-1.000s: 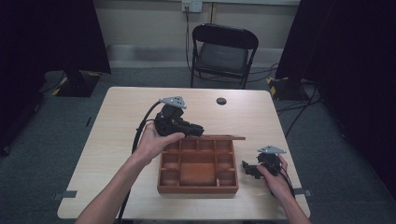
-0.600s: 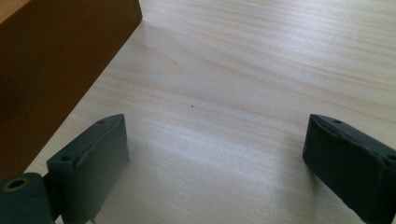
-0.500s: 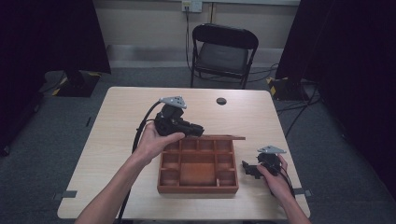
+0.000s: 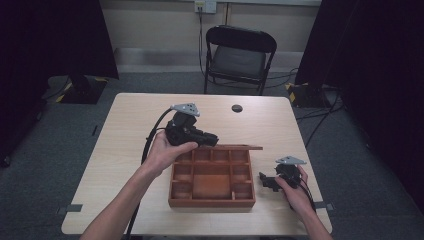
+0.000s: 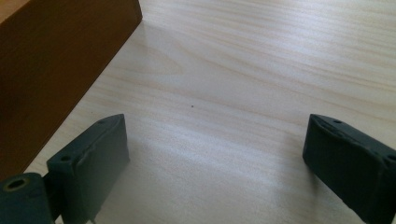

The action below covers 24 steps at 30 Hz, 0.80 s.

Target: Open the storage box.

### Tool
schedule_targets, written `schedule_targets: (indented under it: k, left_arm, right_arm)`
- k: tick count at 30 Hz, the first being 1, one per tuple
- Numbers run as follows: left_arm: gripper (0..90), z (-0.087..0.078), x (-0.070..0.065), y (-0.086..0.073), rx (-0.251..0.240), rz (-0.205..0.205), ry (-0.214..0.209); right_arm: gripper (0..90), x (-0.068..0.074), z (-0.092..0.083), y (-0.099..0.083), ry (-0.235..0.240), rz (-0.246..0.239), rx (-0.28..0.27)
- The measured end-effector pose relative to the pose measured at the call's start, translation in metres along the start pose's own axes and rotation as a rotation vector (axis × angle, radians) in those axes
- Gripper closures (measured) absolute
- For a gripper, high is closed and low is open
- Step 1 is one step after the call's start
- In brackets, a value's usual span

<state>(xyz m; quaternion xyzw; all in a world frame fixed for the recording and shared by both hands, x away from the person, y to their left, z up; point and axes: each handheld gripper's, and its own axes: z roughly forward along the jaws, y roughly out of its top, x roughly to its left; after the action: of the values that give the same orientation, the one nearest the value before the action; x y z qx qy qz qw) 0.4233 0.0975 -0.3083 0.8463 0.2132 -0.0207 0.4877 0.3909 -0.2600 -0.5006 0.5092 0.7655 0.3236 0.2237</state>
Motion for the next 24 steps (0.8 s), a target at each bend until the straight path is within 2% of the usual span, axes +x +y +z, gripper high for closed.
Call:
schedule_targets:
  k: [24]
  left_arm:
    - [82.6, 0.0, 0.0003, 0.0017, 0.0, -0.004, 0.006]
  right_arm:
    - [6.1, 0.0, 0.0, 0.0, 0.0, 0.0, 0.0]
